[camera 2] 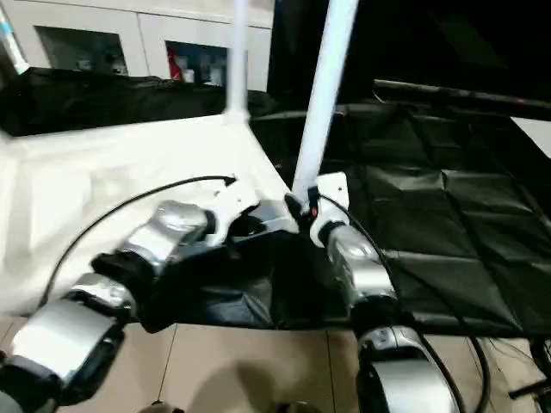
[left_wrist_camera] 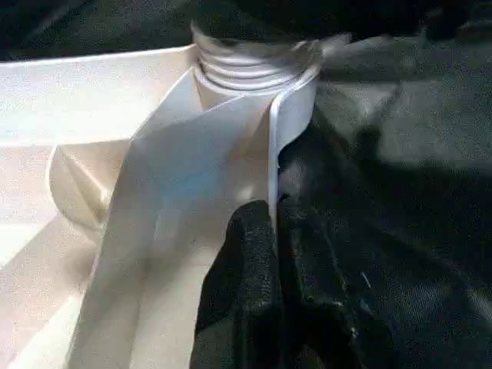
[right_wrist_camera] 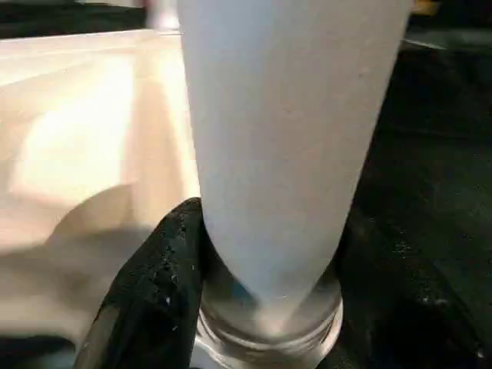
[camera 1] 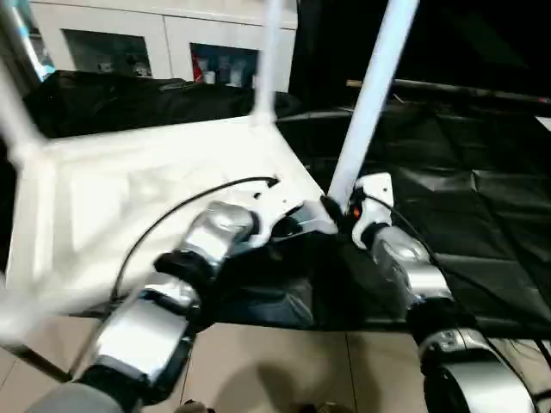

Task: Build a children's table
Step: Rotate leg to tighten

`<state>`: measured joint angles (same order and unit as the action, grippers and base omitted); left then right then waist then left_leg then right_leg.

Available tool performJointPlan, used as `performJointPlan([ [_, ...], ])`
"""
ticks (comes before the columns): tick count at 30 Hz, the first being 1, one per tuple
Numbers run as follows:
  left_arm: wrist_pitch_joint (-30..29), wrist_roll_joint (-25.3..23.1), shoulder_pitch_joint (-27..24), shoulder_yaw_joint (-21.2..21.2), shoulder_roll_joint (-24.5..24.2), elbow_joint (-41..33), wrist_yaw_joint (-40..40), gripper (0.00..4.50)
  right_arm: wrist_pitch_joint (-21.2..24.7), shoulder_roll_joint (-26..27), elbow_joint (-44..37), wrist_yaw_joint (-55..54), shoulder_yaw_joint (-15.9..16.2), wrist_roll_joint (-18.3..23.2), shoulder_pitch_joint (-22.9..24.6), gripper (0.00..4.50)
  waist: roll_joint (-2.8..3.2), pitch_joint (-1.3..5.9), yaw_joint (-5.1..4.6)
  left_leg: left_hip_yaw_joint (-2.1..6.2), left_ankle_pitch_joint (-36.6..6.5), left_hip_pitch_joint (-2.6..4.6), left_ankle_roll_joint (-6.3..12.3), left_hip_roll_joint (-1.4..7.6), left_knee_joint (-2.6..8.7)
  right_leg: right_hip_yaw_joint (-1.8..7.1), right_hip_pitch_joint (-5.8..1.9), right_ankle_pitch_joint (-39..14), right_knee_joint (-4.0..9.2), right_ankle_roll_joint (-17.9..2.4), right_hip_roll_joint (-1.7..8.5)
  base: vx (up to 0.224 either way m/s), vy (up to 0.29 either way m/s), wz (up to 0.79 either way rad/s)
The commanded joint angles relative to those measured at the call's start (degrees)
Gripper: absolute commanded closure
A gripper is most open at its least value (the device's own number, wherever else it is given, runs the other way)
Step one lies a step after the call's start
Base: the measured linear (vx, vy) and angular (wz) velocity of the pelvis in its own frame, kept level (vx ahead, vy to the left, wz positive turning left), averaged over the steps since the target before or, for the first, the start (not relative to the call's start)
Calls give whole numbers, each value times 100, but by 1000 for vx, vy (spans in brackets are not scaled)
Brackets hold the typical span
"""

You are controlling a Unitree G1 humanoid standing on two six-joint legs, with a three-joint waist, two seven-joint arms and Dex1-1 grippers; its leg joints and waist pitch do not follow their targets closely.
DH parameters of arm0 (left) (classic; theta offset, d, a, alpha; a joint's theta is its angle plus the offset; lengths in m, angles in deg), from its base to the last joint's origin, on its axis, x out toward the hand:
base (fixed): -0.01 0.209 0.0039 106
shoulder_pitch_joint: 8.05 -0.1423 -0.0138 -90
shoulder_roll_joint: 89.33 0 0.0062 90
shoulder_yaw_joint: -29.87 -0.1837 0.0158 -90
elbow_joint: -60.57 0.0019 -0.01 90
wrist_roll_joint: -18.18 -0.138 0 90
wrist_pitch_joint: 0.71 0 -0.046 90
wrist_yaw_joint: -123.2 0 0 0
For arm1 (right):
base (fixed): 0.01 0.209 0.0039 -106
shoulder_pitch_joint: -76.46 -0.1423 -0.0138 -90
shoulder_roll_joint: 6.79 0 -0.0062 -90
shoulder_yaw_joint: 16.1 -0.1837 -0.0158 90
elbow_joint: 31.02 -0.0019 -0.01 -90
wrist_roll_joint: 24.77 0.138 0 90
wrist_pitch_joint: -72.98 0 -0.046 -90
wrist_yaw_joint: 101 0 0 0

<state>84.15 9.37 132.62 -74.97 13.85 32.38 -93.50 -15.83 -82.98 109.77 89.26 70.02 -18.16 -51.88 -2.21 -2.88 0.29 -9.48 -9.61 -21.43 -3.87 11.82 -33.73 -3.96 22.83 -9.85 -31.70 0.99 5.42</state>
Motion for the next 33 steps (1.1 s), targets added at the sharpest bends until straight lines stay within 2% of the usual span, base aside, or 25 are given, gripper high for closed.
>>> performJointPlan([
  [1, 44, -66, 103, -4, 223, 93, 226, 450, 179, 275, 487, -238, 99, -53, 0, 209, 100, 277, -78, 132, -3748, 203, -254, 86, 559, -18, -76, -3005, 523, -736, 205, 0, 0, 0],
  [2, 132, -84, 83, -51, 250, 51, 122, 450, 76, 315, 502, -187, 81, -24, -53, 189, 150, 278, -78, 123, -3710, 212, -206, 77, 557, -7, -78, -2998, 542, -760, 233, 0, 0, 0],
  [4, 212, -99, 51, -90, 246, 7, 30, 450, -20, 325, 486, -83, 44, 34, -81, 168, 134, 286, -78, 115, -3569, 175, -158, 77, 567, 4, -114, -2934, 544, -773, 248, 0, 0, 0],
  [5, 296, -110, 28, -115, 233, 4, -56, 450, -83, 329, 475, -36, 3, 41, -104, 163, 185, 283, -47, 99, -3484, 180, -143, 76, 569, 36, -95, -2850, 536, -821, 255, 0, 0, 0],
  [7, 456, -148, -6, -181, 151, 33, -187, 450, -155, 243, 411, -39, 58, -95, -107, 134, 151, 291, -32, 64, -3319, 170, -117, 77, 565, 77, -93, -2628, 504, -946, 255, 0, 0, 0],
  [9, 743, -220, -37, -259, 35, 69, -352, 450, -258, 110, 256, 72, 189, -230, -53, 125, 156, 302, -18, 43, -3155, 148, -84, 77, 566, 100, -112, -2511, 476, -1004, 258, 0, 0, 0],
  [11, 1087, -325, -60, -341, -131, 118, -464, 450, -248, -130, -347, 546, 358, -237, 263, 125, 121, 313, 16, -1, -2859, 129, -2, 70, 556, 132, -126, -2322, 468, -1024, 258, 0, 0, 0],
  [12, 1236, -376, -81, -372, -230, 147, -560, 450, -237, -262, -661, 794, 448, -235, 449, 125, 116, 333, 63, -20, -2562, 114, 68, 82, 556, 156, -165, -2067, 434, -1055, 262, 0, 0, 0],
  [13, 1264, -401, -90, -386, -275, 163, -586, 450, -216, -327, -820, 911, 491, -230, 546, 125, 125, 331, 105, -54, -2386, 141, 136, 89, 544, 175, -152, -1839, 421, -1101, 246, 0, 0, 0],
  [14, 1471, -486, -114, -434, -407, 206, -617, 450, -178, -556, -1302, 1264, 648, -250, 858, 125, 118, 323, 113, -62, -2346, 136, 169, 86, 544, 177, -151, -1821, 413, -1123, 238, 0, 0, 0],
  [16, 1676, -550, -120, -439, -556, 273, -578, 450, -65, -906, -2040, 1826, 796, -158, 1341, 125, 124, 329, 187, -63, -2217, 111, 217, 88, 547, 182, -191, -1955, 406, -1030, 236, 0, 0, 0],
  [17, 1723, -572, -113, -434, -606, 300, -529, 450, 17, -1034, -2319, 2039, 821, -75, 1522, 125, 102, 331, 210, -75, -2169, 129, 251, 95, 541, 189, -187, -1886, 404, -994, 216, 0, 0, 0],
  [18, 1759, -541, -105, -399, -644, 327, -523, 450, 78, -1175, -2618, 2219, 818, 25, 1713, 125, 103, 340, 222, -69, -2118, 121, 254, 103, 545, 194, -203, -1832, 387, -1012, 235, 0, 0, 0],
  [19, 1831, -462, -100, -322, -705, 360, -551, 450, 264, -1408, -3168, 2515, 765, 271, 2059, 125, 79, 338, 229, -72, -2002, 86, 291, 97, 545, 191, -235, -1779, 376, -1002, 233, 0, 0, 0],
  [20, 1853, -444, -101, -306, -714, 361, -561, 450, 303, -1442, -3254, 2549, 743, 320, 2112, 125, 74, 348, 247, -74, -1901, 85, 332, 95, 532, 196, -248, -1706, 372, -990, 234, 52, -30, 4],
  [21, 1959, -336, -105, -199, -751, 373, -626, 450, 484, -1621, -3706, 2688, 609, 546, 2396, 125, 64, 336, 261, -82, -1836, 86, 395, 100, 522, 207, -221, -1641, 366, -1051, 229, 52, -30, 4],
  [24, 2156, -78, -202, -18, -751, 278, -938, 450, 878, -1660, -4207, 2591, 383, 817, 2729, 125, 35, 361, 247, -56, -1528, 1, 387, 86, 517, 184, -273, -1596, 294, -1077, 236, 18, -9, 1],
  [25, 2156, -78, -202, -18, -751, 278, -938, 450, 878, -1660, -4207, 2591, 383, 817, 2729, 125, 32, 357, 271, -67, -1486, 28, 391, 82, 505, 188, -252, -1721, 320, -1051, 246, 0, 0, 0],
  [27, 2302, -63, -300, -40, -770, 219, -959, 450, 1069, -1590, -4362, 2492, 312, 896, 2855, 125, 36, 365, 276, -75, -1391, 45, 393, 90, 495, 196, -239, -1632, 310, -1109, 240, 0, 0, 0],
  [28, 2257, -132, -319, -70, -775, 227, -817, 450, 1074, -1555, -4425, 2441, 286, 889, 2906, 125, 71, 361, 284, -81, -1352, 55, 393, 96, 497, 198, -227, -1553, 307, -1153, 241, 0, 0, 0],
  [32, 2124, 90, -435, 151, -699, -16, -767, 450, 1293, -1254, -4323, 1584, 127, 712, 2802, 125, 81, 359, 293, -82, -1313, 50, 315, 82, 507, 189, -230, -1714, 309, -1122, 239, 0, 0, 0],
  [33, 2066, 86, -446, 178, -687, -77, -677, 450, 1355, -1204, -4254, 1399, 89, 647, 2757, 125, 108, 365, 291, -79, -1305, 50, 272, 80, 513, 191, -227, -1780, 308, -1111, 240, 0, 0, 0],
])
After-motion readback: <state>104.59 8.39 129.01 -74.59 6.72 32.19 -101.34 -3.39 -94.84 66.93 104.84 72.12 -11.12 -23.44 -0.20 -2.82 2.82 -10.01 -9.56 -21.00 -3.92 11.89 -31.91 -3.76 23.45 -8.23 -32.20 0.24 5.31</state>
